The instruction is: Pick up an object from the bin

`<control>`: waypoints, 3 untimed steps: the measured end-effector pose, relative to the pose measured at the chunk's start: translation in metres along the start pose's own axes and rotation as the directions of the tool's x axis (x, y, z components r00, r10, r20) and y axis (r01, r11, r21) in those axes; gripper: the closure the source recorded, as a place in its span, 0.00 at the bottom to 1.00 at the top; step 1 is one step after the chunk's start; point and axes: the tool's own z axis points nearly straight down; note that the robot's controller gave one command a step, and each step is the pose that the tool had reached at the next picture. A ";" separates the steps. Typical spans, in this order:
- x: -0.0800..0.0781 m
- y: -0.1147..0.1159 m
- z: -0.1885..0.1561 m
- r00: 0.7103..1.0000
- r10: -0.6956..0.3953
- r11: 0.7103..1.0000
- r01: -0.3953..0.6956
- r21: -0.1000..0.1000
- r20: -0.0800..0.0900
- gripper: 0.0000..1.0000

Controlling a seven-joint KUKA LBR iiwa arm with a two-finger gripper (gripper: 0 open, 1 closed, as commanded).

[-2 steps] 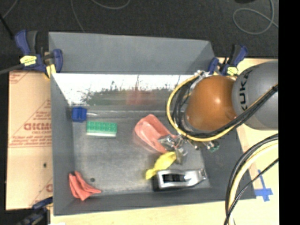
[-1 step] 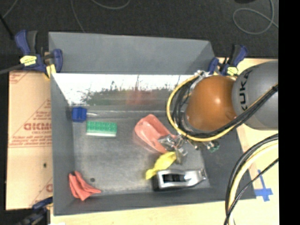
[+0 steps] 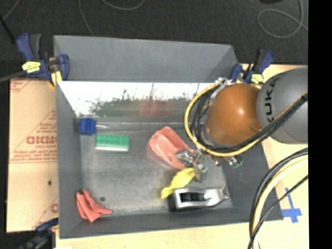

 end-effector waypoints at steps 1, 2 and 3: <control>0.000 0.000 0.000 1.000 0.000 1.000 0.000 0.000 0.000 1.00; 0.000 0.000 0.000 1.000 0.001 1.000 -0.001 0.000 0.000 1.00; 0.000 0.000 0.000 1.000 0.001 1.000 -0.001 0.000 0.000 1.00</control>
Offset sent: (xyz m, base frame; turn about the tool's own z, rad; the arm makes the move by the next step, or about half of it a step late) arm 0.0000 0.0000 0.0000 0.0000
